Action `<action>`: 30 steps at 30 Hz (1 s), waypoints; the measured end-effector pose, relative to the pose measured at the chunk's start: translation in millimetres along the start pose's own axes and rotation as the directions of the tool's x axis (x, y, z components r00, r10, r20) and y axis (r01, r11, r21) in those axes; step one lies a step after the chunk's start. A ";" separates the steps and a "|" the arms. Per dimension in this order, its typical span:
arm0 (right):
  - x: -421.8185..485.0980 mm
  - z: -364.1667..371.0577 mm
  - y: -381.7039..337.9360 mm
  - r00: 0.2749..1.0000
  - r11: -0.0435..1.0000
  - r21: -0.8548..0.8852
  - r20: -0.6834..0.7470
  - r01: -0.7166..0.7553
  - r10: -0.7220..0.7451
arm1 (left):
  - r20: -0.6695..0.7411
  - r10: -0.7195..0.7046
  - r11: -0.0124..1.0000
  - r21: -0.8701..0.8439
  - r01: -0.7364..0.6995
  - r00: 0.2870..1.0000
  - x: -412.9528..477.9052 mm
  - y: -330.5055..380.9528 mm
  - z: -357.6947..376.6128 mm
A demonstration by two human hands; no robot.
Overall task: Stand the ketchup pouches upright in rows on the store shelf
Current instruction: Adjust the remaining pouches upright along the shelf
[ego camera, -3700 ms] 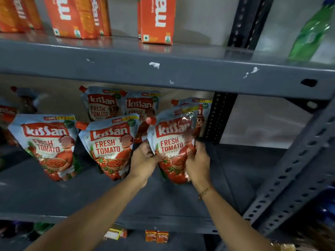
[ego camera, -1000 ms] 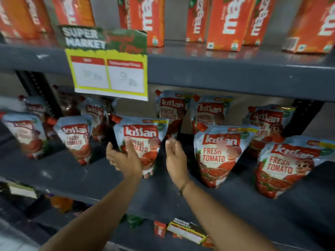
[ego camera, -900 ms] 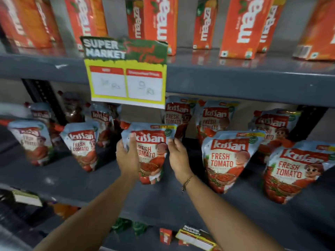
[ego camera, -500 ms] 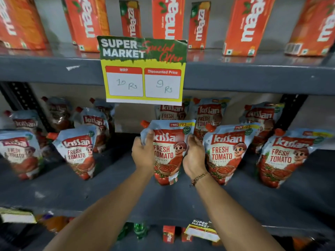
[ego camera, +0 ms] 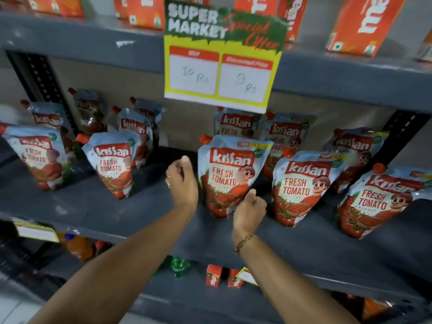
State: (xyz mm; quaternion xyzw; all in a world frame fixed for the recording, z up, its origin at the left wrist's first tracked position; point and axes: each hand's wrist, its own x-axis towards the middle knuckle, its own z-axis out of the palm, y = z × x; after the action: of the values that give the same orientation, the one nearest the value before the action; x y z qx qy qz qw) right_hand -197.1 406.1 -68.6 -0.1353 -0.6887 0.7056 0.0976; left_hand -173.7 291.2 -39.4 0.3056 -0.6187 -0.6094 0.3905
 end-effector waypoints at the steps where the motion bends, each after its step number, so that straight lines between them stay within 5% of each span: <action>1: -14.6 4.9 10.3 1.000 1.000 0.000 -0.004 -0.005 0.005 | -0.122 -0.012 1.000 0.023 0.015 0.992 2.9 -5.4 -9.9; 4: -63.6 37.6 27.4 0.984 0.999 0.039 0.180 -0.008 0.001 | -0.411 -0.136 0.985 0.041 0.167 0.901 20.7 -22.3 -49.9; 6: -86.2 69.6 25.9 0.932 0.998 0.055 0.362 -0.003 -0.017 | -0.473 -0.227 0.963 0.018 0.267 0.851 40.2 -27.9 -74.2; 12: -119.4 178.8 -2.1 0.723 0.998 0.043 0.688 0.041 -0.060 | -0.335 -0.180 0.982 -0.009 0.188 0.925 111.8 -28.3 -134.8; 18: -141.5 229.8 9.4 0.764 0.991 0.098 0.645 -0.091 0.006 | 0.128 -0.188 0.966 -0.156 0.207 0.974 169.1 -34.2 -168.2; 30: -169.1 258.4 16.1 0.953 0.982 0.187 0.291 0.031 -0.086 | 0.383 -0.221 0.950 -0.122 0.286 0.897 198.8 -34.9 -180.7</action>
State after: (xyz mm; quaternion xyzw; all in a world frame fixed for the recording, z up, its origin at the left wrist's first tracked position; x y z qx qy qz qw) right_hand -120.8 106.5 -71.2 0.0022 -0.6326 0.7741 0.0256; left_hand -123.5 25.8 -60.7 0.2298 -0.5790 -0.7532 0.2110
